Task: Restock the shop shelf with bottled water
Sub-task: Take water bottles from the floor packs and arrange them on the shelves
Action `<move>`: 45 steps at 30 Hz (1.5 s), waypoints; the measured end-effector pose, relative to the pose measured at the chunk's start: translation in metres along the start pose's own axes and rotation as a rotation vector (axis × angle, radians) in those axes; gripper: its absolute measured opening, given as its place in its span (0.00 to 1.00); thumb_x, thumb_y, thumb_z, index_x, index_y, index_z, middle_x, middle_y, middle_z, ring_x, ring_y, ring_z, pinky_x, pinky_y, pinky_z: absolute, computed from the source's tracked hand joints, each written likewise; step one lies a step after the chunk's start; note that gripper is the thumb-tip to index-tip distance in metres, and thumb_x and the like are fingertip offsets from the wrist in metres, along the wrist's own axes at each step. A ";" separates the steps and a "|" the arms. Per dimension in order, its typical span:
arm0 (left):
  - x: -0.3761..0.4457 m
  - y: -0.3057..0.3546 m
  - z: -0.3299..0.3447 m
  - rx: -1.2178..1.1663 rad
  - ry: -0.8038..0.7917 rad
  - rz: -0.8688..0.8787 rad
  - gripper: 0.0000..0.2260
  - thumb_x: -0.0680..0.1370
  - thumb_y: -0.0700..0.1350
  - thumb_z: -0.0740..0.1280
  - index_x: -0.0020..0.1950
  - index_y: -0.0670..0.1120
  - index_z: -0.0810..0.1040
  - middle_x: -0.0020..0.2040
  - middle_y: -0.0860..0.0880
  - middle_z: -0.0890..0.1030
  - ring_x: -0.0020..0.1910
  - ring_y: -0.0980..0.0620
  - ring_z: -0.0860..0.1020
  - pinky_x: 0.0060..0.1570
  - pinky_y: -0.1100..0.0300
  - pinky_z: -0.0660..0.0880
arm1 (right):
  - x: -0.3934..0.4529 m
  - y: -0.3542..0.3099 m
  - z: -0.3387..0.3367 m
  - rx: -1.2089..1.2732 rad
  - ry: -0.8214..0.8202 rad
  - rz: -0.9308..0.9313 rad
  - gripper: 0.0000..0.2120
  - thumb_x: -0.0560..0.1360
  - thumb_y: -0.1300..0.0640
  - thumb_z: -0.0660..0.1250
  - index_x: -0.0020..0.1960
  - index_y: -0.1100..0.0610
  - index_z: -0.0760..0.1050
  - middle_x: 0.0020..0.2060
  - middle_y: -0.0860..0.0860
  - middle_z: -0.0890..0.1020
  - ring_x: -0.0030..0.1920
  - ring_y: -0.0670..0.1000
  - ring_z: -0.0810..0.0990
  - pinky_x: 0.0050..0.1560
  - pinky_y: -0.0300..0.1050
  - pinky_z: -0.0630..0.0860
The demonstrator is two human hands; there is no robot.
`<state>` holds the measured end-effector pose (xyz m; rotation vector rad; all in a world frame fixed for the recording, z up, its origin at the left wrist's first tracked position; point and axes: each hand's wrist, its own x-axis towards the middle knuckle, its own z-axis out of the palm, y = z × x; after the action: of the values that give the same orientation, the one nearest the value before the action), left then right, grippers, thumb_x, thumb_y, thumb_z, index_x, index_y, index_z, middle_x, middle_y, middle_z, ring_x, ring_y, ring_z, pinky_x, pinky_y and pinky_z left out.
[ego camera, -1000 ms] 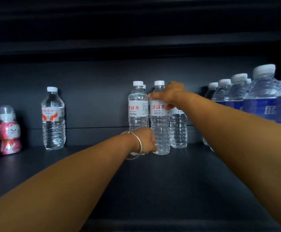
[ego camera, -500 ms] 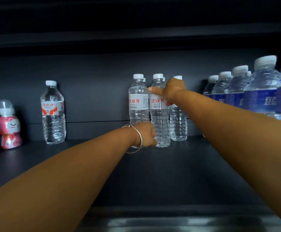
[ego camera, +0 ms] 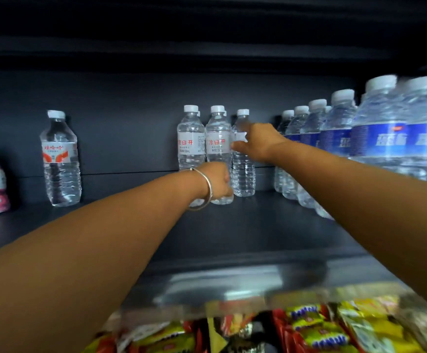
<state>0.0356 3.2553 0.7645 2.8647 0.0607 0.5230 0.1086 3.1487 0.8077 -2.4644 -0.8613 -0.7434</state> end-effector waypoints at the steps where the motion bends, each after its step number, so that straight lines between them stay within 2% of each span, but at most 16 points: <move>1: -0.005 0.007 -0.001 -0.004 0.009 0.016 0.14 0.76 0.43 0.66 0.58 0.36 0.75 0.57 0.39 0.79 0.55 0.43 0.77 0.58 0.53 0.73 | -0.014 0.001 -0.005 -0.047 -0.007 -0.030 0.22 0.78 0.52 0.63 0.70 0.58 0.66 0.62 0.59 0.75 0.61 0.57 0.73 0.53 0.43 0.69; 4: -0.024 0.030 -0.003 -0.003 0.026 0.074 0.15 0.75 0.44 0.67 0.58 0.37 0.76 0.55 0.39 0.80 0.55 0.41 0.77 0.57 0.51 0.75 | -0.060 0.007 -0.021 -0.171 -0.020 -0.071 0.25 0.77 0.55 0.63 0.72 0.56 0.63 0.62 0.60 0.76 0.61 0.59 0.74 0.56 0.46 0.71; 8: -0.055 0.069 0.002 -0.009 0.045 0.162 0.17 0.73 0.47 0.69 0.57 0.39 0.75 0.56 0.40 0.79 0.55 0.42 0.77 0.57 0.50 0.74 | -0.137 0.023 -0.050 -0.317 0.016 -0.066 0.27 0.74 0.57 0.64 0.71 0.59 0.64 0.62 0.62 0.75 0.63 0.62 0.72 0.60 0.54 0.70; 14: -0.109 0.142 0.031 -0.090 0.075 0.385 0.20 0.72 0.45 0.71 0.61 0.40 0.72 0.61 0.42 0.74 0.60 0.44 0.74 0.58 0.56 0.71 | -0.243 0.062 -0.090 -0.477 0.016 0.002 0.27 0.73 0.55 0.66 0.70 0.60 0.64 0.60 0.62 0.75 0.62 0.64 0.71 0.59 0.56 0.70; 22: -0.163 0.224 0.129 -0.089 -0.073 0.533 0.21 0.73 0.47 0.68 0.62 0.41 0.68 0.62 0.42 0.71 0.61 0.43 0.70 0.58 0.55 0.68 | -0.352 0.133 -0.093 -0.528 -0.059 0.092 0.25 0.72 0.55 0.65 0.67 0.60 0.68 0.58 0.60 0.77 0.59 0.62 0.72 0.56 0.55 0.71; 26: -0.169 0.253 0.200 -0.098 -0.120 0.537 0.20 0.72 0.47 0.69 0.61 0.41 0.69 0.61 0.42 0.70 0.62 0.42 0.70 0.60 0.53 0.69 | -0.406 0.177 -0.076 -0.561 -0.140 0.202 0.25 0.74 0.53 0.66 0.68 0.59 0.66 0.62 0.58 0.74 0.63 0.61 0.68 0.59 0.53 0.66; 29: -0.183 0.266 0.268 -0.115 -0.168 0.531 0.19 0.72 0.46 0.69 0.60 0.43 0.69 0.62 0.43 0.69 0.61 0.43 0.69 0.57 0.51 0.69 | -0.452 0.216 -0.045 -0.521 -0.205 0.272 0.25 0.75 0.53 0.65 0.69 0.60 0.65 0.61 0.60 0.75 0.62 0.62 0.69 0.58 0.54 0.66; 33: -0.216 0.272 0.391 -0.087 -0.273 0.560 0.19 0.74 0.45 0.66 0.62 0.44 0.68 0.62 0.43 0.68 0.62 0.41 0.68 0.55 0.49 0.68 | -0.527 0.277 0.031 -0.418 -0.281 0.379 0.21 0.73 0.57 0.65 0.64 0.62 0.70 0.58 0.60 0.77 0.59 0.63 0.71 0.56 0.54 0.67; 34: -0.225 0.269 0.422 -0.101 -0.283 0.572 0.17 0.74 0.45 0.65 0.62 0.43 0.69 0.61 0.42 0.69 0.60 0.40 0.69 0.54 0.48 0.69 | -0.547 0.290 0.055 -0.407 -0.286 0.375 0.19 0.72 0.58 0.66 0.61 0.63 0.73 0.54 0.61 0.79 0.56 0.64 0.73 0.52 0.52 0.69; 36: -0.247 0.259 0.484 -0.142 -0.316 0.582 0.16 0.73 0.43 0.65 0.59 0.41 0.71 0.58 0.41 0.72 0.58 0.39 0.71 0.52 0.46 0.70 | -0.587 0.315 0.108 -0.353 -0.285 0.370 0.16 0.62 0.60 0.68 0.48 0.65 0.77 0.39 0.62 0.81 0.42 0.65 0.79 0.38 0.49 0.74; 37: -0.257 0.252 0.512 -0.152 -0.350 0.578 0.16 0.72 0.42 0.65 0.59 0.41 0.72 0.57 0.41 0.72 0.57 0.39 0.72 0.52 0.46 0.70 | -0.607 0.326 0.136 -0.308 -0.280 0.392 0.15 0.58 0.59 0.66 0.43 0.65 0.77 0.35 0.62 0.80 0.37 0.65 0.79 0.34 0.48 0.75; 40: -0.293 0.224 0.600 -0.140 -0.481 0.538 0.17 0.71 0.41 0.66 0.60 0.42 0.72 0.58 0.42 0.72 0.59 0.41 0.70 0.53 0.48 0.68 | -0.673 0.352 0.223 -0.203 -0.363 0.462 0.14 0.63 0.56 0.63 0.43 0.65 0.77 0.36 0.63 0.80 0.38 0.66 0.78 0.37 0.54 0.76; 42: -0.315 0.203 0.657 -0.114 -0.543 0.475 0.17 0.71 0.42 0.67 0.60 0.44 0.72 0.59 0.44 0.72 0.60 0.42 0.70 0.56 0.49 0.67 | -0.717 0.361 0.279 -0.140 -0.424 0.511 0.13 0.62 0.61 0.70 0.45 0.65 0.78 0.37 0.63 0.81 0.39 0.67 0.78 0.38 0.55 0.77; 43: -0.326 0.191 0.684 -0.107 -0.575 0.439 0.18 0.71 0.43 0.68 0.60 0.45 0.72 0.59 0.45 0.72 0.61 0.42 0.70 0.57 0.49 0.67 | -0.737 0.363 0.305 -0.114 -0.473 0.533 0.15 0.63 0.62 0.72 0.49 0.65 0.78 0.41 0.62 0.81 0.43 0.67 0.78 0.41 0.55 0.76; 45: -0.349 0.167 0.737 -0.102 -0.650 0.385 0.19 0.73 0.45 0.67 0.62 0.47 0.70 0.61 0.47 0.70 0.62 0.44 0.69 0.60 0.49 0.66 | -0.777 0.364 0.358 -0.107 -0.575 0.559 0.18 0.71 0.58 0.69 0.60 0.61 0.74 0.53 0.59 0.79 0.56 0.63 0.73 0.52 0.54 0.71</move>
<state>-0.0307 2.9058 0.0121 2.7978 -0.6092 -0.3543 -0.0429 2.7418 -0.0143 -2.8571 -0.2586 0.1260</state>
